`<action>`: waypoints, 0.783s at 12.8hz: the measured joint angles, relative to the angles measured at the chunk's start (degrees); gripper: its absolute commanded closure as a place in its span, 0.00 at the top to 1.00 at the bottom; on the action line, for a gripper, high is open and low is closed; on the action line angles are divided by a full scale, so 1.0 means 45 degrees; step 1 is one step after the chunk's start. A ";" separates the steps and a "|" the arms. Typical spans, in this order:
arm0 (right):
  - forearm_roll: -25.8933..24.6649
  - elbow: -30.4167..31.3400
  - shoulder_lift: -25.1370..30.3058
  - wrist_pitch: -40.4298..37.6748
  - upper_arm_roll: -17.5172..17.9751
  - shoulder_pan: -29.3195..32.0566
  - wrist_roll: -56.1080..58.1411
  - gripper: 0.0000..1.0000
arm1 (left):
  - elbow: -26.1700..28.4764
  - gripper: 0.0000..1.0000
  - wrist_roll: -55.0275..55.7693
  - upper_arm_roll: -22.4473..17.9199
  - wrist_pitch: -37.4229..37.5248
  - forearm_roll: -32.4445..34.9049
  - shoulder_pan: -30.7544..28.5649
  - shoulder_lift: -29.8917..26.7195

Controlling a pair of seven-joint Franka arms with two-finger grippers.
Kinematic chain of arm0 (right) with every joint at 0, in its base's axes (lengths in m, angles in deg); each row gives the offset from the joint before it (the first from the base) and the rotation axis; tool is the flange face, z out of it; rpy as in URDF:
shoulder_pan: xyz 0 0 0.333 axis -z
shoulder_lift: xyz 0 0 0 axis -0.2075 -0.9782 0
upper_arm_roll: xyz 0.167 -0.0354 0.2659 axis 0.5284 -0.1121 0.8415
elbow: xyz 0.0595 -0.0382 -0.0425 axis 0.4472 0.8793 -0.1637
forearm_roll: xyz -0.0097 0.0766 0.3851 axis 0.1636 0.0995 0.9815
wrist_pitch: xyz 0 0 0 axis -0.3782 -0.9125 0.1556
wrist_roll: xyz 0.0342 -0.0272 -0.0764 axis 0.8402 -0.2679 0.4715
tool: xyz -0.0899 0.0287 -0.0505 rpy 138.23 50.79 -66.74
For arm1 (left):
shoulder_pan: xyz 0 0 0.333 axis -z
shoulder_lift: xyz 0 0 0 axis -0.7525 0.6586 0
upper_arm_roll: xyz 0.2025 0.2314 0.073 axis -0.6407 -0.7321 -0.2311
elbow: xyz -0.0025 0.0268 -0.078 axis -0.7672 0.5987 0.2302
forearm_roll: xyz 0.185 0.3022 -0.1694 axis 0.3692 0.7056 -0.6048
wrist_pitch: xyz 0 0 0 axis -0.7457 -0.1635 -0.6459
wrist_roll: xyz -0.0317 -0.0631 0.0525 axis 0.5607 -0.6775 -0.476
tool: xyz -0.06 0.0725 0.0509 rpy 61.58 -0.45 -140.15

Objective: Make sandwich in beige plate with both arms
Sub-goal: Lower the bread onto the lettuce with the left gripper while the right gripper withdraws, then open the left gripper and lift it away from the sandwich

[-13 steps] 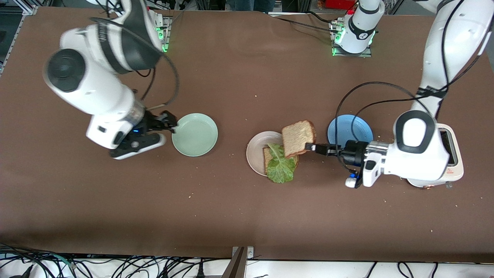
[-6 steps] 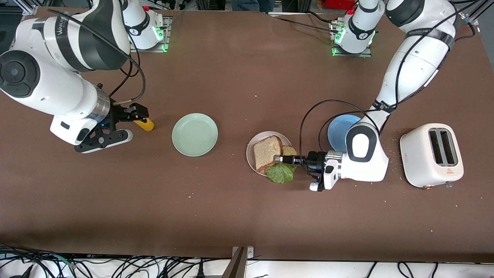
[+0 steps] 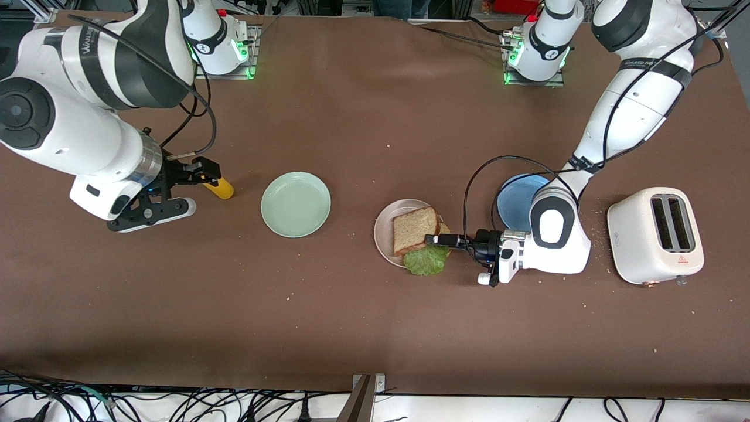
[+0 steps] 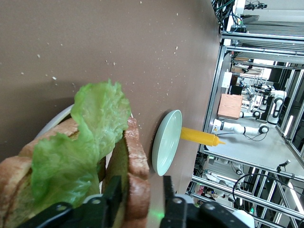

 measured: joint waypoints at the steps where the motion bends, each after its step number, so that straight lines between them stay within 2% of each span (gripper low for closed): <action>1: -0.0006 0.0037 -0.0009 -0.0016 -0.0086 0.0098 0.0001 0.99 | -0.0012 1.00 -0.0009 0.0010 0.0000 0.0000 -0.0003 -0.0040; 4: -0.0054 0.0121 -0.0038 -0.0010 -0.0133 0.0464 0.0002 0.99 | -0.0144 1.00 -0.0179 -0.0007 -0.0001 0.0236 -0.0036 -0.0270; 5: -0.0055 0.0128 -0.0053 -0.0007 -0.0020 0.0723 0.0003 0.99 | -0.0231 1.00 -0.0230 -0.0006 -0.0003 0.0923 -0.0065 -0.0464; 8: -0.0353 0.0132 -0.0066 0.0008 0.1191 0.2031 0.0000 0.99 | -0.0666 1.00 -0.0208 -0.0003 0.0005 0.3285 -0.0154 -0.1152; 10: -0.1299 0.0087 -0.0018 0.0022 0.2279 0.2973 0.0000 0.99 | -0.0732 1.00 -0.0207 -0.0008 0.0013 0.4228 -0.0194 -0.1655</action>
